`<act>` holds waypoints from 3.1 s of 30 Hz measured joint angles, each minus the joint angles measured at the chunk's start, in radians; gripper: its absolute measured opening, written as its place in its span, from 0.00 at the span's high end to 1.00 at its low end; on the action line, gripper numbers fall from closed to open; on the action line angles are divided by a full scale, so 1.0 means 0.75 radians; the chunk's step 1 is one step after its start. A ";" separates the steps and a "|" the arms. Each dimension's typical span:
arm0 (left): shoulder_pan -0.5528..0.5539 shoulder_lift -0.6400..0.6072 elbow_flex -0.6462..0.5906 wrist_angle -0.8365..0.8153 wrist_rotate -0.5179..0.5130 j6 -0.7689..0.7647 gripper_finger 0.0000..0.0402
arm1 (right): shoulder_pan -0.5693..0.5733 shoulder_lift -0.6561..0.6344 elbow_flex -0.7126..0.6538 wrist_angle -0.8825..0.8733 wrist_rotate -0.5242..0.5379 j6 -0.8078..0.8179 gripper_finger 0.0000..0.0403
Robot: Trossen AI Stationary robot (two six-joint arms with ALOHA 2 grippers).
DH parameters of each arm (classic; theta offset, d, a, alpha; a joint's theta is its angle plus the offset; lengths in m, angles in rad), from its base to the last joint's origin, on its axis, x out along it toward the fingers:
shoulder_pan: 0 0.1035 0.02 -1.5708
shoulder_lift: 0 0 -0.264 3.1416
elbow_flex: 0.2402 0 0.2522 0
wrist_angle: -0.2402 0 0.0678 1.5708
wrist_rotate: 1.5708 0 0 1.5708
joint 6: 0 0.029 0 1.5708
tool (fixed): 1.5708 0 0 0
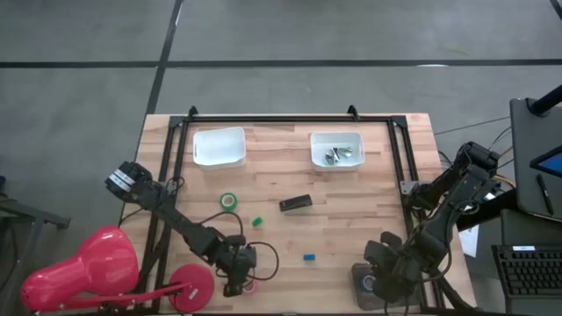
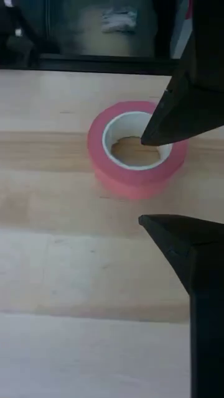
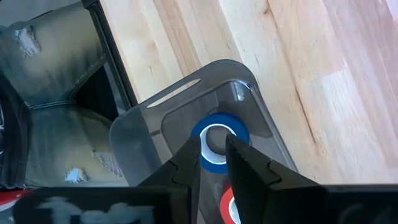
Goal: Pick and place Stapler, Stapler remover, tape
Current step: Put the pink tape into the black bin
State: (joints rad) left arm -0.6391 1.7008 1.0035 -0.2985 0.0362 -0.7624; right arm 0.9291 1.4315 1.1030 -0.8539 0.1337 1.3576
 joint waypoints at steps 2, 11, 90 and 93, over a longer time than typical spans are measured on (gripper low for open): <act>-0.011 0.000 -0.002 0.005 -0.014 0.001 0.52 | 0.000 0.000 0.000 0.000 0.001 0.000 0.84; -0.012 0.103 -0.007 0.069 -0.041 -0.004 0.52 | -0.001 0.000 0.000 -0.001 0.033 -0.011 0.83; 0.149 -0.065 0.052 1.467 -0.760 1.524 0.85 | -0.354 0.148 -0.366 2.156 0.501 -1.828 0.39; 0.152 -0.065 0.051 1.449 -0.768 1.525 0.85 | -0.352 0.164 -0.364 2.191 0.477 -1.845 0.42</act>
State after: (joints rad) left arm -0.5252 1.6524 1.0420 0.7885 -0.5400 0.3812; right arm 0.6647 1.5545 0.8303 0.7895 0.4913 -0.0261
